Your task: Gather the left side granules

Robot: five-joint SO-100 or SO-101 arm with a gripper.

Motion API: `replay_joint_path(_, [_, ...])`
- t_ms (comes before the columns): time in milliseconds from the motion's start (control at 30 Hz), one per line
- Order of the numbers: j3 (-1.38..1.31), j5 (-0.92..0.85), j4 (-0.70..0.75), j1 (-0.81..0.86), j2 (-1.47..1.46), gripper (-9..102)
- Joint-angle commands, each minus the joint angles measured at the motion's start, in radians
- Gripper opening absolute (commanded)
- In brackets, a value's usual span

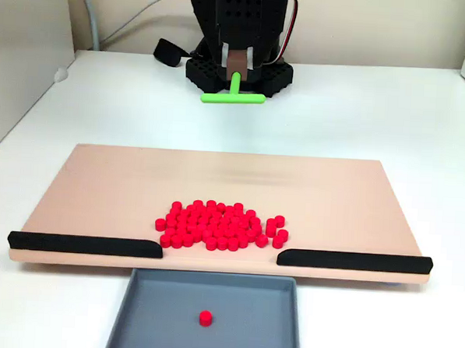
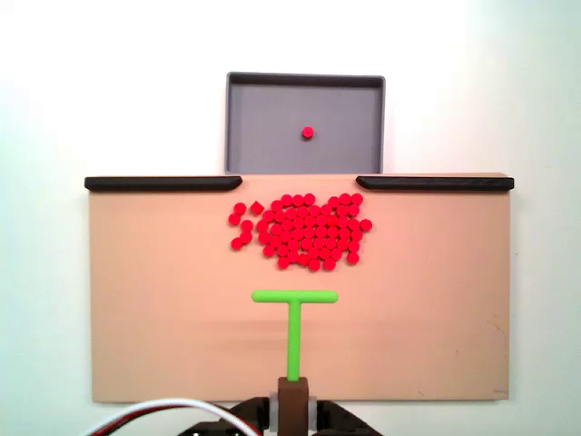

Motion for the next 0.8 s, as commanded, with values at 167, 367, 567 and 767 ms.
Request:
replay_joint_path(167, [-0.005,-0.086,0.003,0.038,-0.018,0])
replay_joint_path(367, [-0.005,-0.091,-0.005,0.040,-0.017,0])
replay_joint_path(567, [-0.005,-0.094,-0.009,0.048,-0.003,0])
replay_joint_path(767, [-0.006,-0.086,-0.009,0.049,0.005,0])
